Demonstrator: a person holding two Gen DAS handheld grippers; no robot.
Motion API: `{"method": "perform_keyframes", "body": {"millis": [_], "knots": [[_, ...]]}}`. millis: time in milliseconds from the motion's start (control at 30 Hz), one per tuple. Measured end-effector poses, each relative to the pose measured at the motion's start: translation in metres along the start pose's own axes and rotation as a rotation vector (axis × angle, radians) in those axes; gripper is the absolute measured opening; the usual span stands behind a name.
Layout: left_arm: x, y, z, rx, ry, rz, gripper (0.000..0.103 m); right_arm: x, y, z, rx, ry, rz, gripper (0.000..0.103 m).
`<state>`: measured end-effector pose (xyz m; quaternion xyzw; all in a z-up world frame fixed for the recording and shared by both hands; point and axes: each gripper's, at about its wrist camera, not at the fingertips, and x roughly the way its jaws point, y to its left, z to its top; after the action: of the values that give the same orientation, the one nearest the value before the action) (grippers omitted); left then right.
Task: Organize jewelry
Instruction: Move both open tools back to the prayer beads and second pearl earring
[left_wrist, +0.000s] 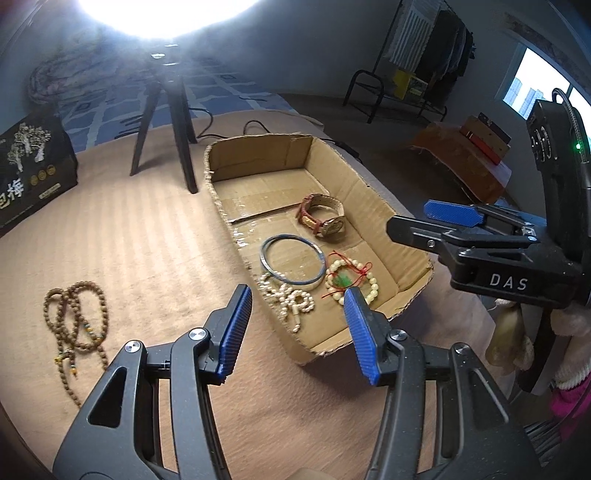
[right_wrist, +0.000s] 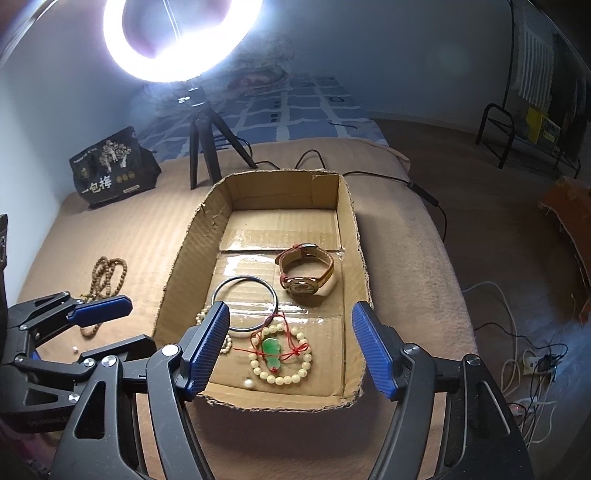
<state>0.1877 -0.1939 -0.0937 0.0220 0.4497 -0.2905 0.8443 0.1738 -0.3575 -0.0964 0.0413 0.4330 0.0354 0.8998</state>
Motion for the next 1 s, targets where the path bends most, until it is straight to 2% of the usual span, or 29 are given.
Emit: {"method": "perform_keyframes", "body": {"millis": [267,400,533,600,767,1000], "knots": [[-0.035,0.025,-0.003,-0.013,-0.021,0.051,0.053,-0.013,0.014,0.0,0.001,-0.02,0.002,0.073],[-0.056,0.052,-0.01,-0.041,-0.014,0.084,0.053,-0.024,0.026,0.0,-0.011,-0.051,0.01,0.073],[-0.074,0.083,-0.016,-0.071,-0.011,0.137,0.053,-0.034,0.043,-0.003,-0.029,-0.083,0.027,0.08],[-0.084,0.102,-0.02,-0.104,-0.015,0.152,0.053,-0.037,0.054,-0.004,-0.042,-0.098,0.036,0.08],[-0.108,0.145,-0.034,-0.171,-0.035,0.182,0.053,-0.034,0.085,-0.009,-0.089,-0.103,0.066,0.08],[-0.119,0.178,-0.065,-0.194,-0.005,0.196,0.053,-0.017,0.125,-0.009,-0.132,-0.055,0.122,0.08]]}}
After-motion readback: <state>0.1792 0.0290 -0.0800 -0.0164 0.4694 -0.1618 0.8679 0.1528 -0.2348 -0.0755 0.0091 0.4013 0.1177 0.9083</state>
